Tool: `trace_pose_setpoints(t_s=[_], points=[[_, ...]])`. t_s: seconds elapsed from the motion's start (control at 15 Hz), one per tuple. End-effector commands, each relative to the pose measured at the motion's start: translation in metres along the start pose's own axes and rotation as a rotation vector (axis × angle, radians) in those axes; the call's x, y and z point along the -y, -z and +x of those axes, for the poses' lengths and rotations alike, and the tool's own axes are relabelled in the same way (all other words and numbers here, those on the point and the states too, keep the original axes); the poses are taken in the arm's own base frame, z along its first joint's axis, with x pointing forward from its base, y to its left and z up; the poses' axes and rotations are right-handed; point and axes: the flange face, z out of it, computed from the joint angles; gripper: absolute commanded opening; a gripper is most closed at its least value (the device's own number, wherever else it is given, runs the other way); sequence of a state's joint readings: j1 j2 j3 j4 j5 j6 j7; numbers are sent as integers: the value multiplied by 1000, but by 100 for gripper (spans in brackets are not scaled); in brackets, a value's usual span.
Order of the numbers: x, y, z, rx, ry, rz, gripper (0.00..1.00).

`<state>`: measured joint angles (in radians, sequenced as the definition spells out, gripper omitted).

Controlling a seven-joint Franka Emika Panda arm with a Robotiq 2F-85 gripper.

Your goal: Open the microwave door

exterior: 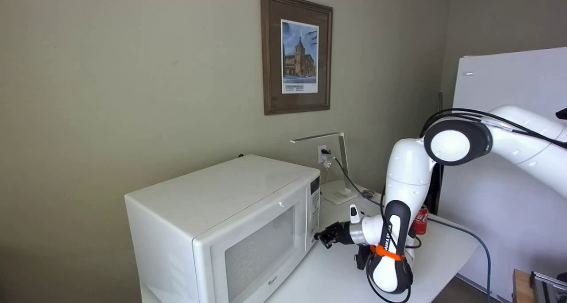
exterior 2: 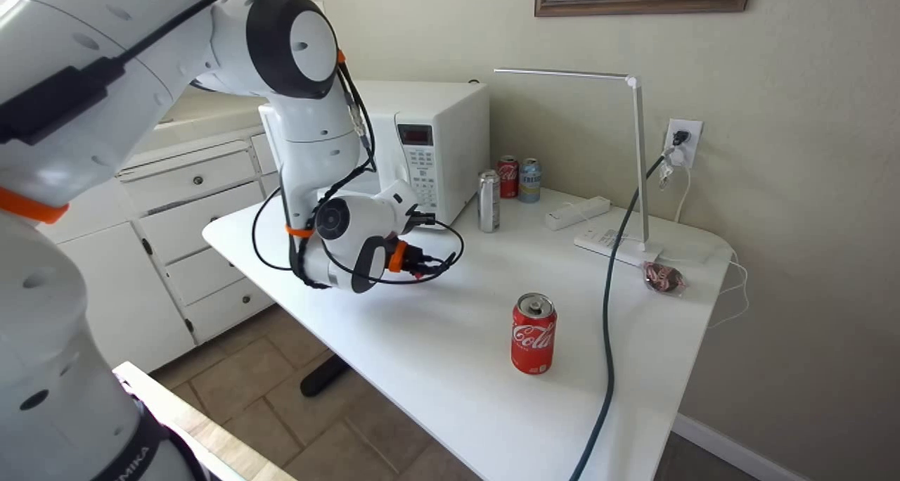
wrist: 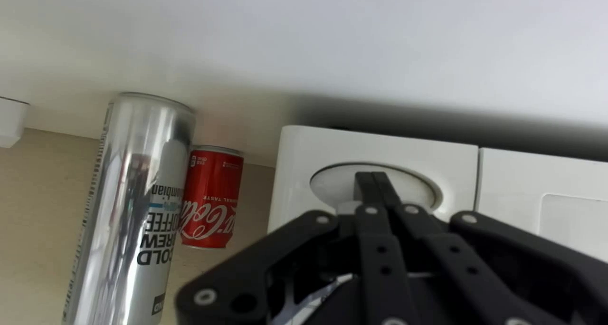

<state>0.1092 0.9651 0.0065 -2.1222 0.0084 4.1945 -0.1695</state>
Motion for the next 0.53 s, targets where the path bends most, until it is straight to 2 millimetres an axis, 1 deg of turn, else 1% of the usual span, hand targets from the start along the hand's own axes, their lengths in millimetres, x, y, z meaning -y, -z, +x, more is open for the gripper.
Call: trace_pose_setpoints(t_s=[0.0,0.13,0.47], points=[[23,-34,39,-143,-7,49,0],[23,-40,40,-154,-28,49,0],[27,-56,37,-190,-2,58,0]])
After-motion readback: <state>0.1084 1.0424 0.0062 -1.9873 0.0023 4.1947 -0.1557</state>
